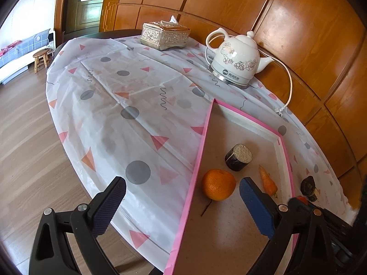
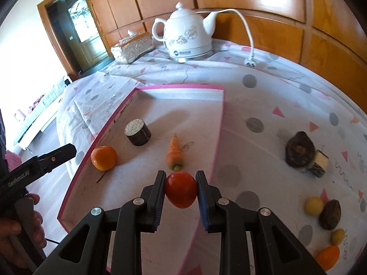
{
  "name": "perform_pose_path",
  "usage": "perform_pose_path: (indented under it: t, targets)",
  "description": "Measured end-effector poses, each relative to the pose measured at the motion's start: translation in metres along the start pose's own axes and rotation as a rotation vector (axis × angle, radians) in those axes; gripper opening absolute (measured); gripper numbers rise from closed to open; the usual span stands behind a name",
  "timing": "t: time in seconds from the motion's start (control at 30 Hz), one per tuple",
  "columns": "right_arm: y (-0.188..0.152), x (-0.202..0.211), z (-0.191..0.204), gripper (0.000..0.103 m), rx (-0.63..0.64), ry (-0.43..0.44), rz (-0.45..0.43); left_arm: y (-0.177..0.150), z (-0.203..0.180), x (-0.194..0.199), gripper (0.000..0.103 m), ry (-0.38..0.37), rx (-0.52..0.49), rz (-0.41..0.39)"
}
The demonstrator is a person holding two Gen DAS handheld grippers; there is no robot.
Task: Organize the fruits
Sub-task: 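Lower the cherry tomato into the pink tray and open the right tool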
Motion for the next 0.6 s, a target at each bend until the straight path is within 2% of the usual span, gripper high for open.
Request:
perform_pose_path:
  t: [0.3, 0.6]
  targets:
    - [-0.007, -0.021, 0.006, 0.027, 0.022, -0.041, 0.031, -0.001, -0.004, 0.000, 0.100, -0.008, -0.018, 0.003]
    - [-0.009, -0.006, 0.008, 0.035, 0.021, -0.050, -0.021, -0.002, -0.006, -0.002, 0.100, -0.017, -0.027, 0.010]
Point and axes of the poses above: each gripper's, at about its wrist camera, not at the fingertips, and x roughly against the way its jaws point, z to its left, y to its top, the point moved 3 cm from there along -x, roughly the way its jaws point, and after that the axes turned 12 degrees about -x, right-handed, at the moved point
